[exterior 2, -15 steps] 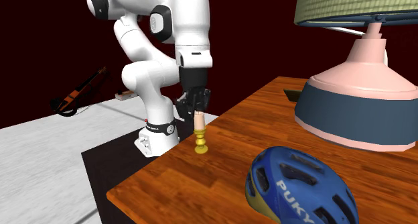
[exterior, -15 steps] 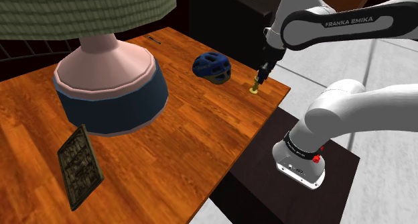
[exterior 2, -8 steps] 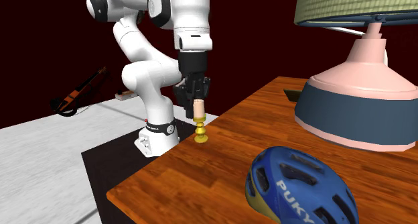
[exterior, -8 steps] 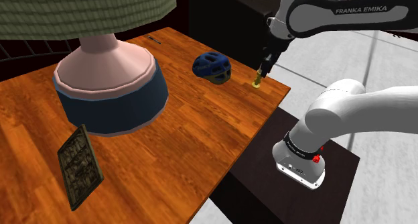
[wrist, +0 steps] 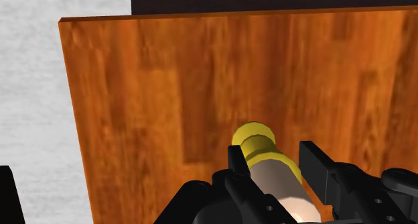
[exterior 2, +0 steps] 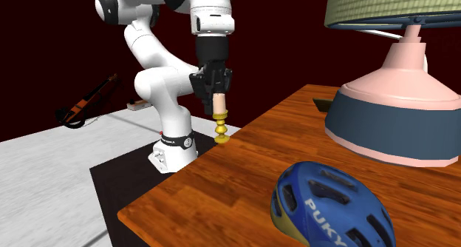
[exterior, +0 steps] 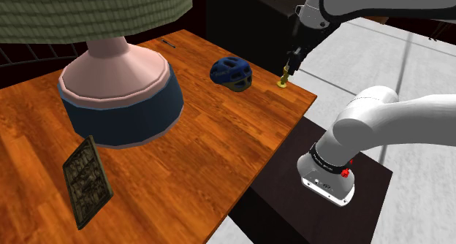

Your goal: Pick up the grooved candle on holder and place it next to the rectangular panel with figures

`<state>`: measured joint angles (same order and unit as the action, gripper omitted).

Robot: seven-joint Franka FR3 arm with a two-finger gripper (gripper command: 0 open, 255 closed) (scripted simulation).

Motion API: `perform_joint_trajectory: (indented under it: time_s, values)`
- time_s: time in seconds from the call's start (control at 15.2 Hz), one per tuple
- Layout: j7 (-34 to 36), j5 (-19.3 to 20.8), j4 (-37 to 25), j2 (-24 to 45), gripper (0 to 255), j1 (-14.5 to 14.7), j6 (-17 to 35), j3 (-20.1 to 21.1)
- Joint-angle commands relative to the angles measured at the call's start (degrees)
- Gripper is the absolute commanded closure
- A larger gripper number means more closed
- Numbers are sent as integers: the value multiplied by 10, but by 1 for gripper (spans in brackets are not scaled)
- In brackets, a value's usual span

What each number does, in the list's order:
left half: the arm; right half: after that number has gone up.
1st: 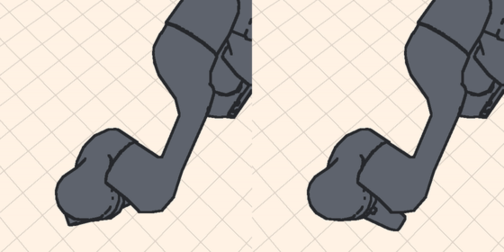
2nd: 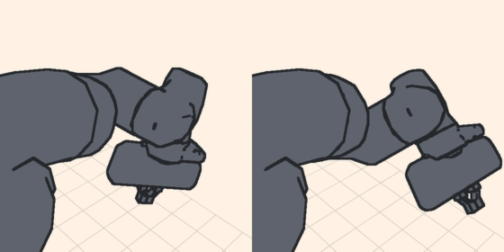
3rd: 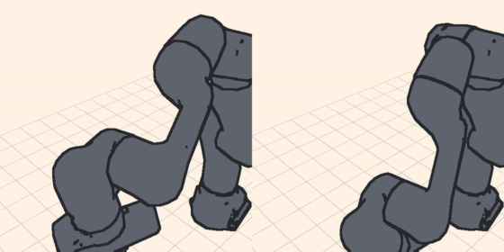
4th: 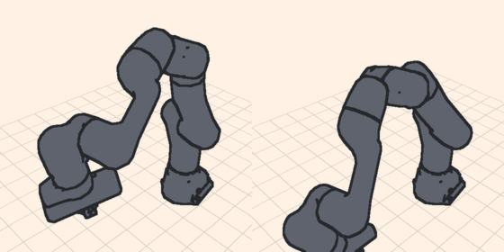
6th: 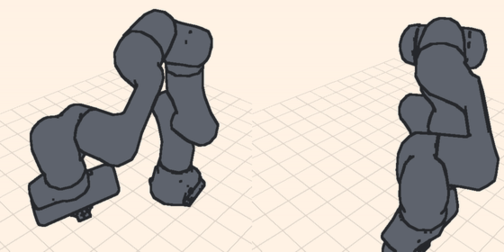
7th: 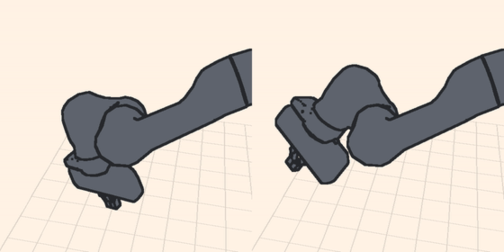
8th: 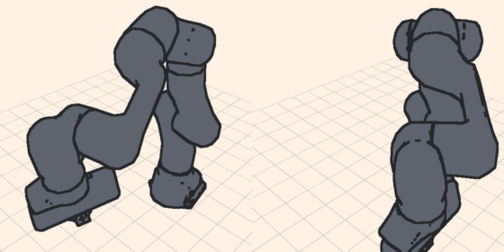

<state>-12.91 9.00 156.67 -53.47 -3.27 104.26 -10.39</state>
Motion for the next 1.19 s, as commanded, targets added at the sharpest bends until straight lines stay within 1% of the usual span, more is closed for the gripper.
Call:
perform_joint_trajectory:
  time_s: [0.0,0.86,0.92,1.12]
  values:
    - [0,-2,-15,-2,255,1,-17,2]
    - [-3,-15,-120,10,255,7,-111,15]
    - [-3,-15,-121,10,255,7,-111,15]
    - [39,-48,-115,5,255,25,-113,57]
